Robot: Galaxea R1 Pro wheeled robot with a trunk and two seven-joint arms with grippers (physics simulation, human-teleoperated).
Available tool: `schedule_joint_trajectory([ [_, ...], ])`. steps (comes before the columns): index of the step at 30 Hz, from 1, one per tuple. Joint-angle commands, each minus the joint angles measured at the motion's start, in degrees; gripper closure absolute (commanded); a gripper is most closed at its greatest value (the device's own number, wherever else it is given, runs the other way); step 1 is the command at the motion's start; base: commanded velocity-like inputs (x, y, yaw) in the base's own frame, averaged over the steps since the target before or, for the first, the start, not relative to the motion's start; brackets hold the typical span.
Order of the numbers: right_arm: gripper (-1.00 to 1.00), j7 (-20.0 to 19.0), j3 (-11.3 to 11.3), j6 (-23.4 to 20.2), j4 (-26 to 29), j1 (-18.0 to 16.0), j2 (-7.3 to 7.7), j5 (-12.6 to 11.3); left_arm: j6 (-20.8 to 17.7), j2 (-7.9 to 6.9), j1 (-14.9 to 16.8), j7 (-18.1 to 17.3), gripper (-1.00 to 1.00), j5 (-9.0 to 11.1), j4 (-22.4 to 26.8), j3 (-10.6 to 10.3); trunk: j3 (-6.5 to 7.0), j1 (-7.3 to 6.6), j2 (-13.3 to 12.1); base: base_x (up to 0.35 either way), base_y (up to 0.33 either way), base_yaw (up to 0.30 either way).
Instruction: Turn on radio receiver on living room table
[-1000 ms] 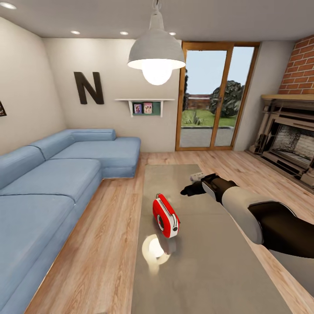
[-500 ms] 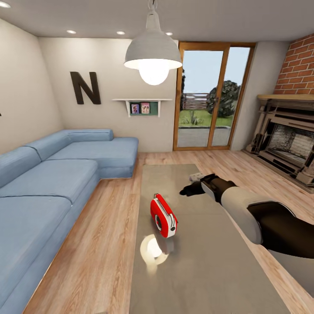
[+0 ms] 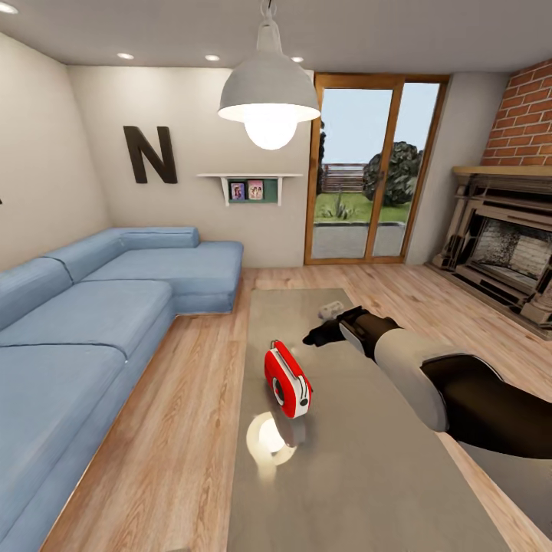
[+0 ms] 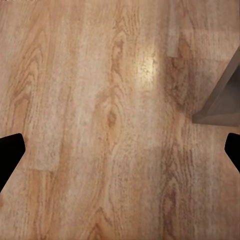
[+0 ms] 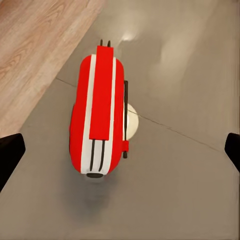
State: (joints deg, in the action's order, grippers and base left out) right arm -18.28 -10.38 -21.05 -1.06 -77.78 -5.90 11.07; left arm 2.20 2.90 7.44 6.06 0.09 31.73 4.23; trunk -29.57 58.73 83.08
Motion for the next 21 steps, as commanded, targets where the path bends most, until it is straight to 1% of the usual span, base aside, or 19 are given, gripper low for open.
schedule_joint_trajectory([
  [1,-1.0,0.0,0.01,0.14,0.0,0.0,0.0,0.19,0.0,0.02,-0.02,0.0,-1.0,0.0,0.0,0.0,0.0,0.0,0.0,0.0,0.0,0.0],
  [21,-1.0,0.0,0.01,0.46,0.0,0.0,0.27,0.69,0.09,0.11,-0.01,0.0,-1.0,-0.01,0.0,-0.01,0.0,0.0,0.0,0.0,0.0,0.0],
])
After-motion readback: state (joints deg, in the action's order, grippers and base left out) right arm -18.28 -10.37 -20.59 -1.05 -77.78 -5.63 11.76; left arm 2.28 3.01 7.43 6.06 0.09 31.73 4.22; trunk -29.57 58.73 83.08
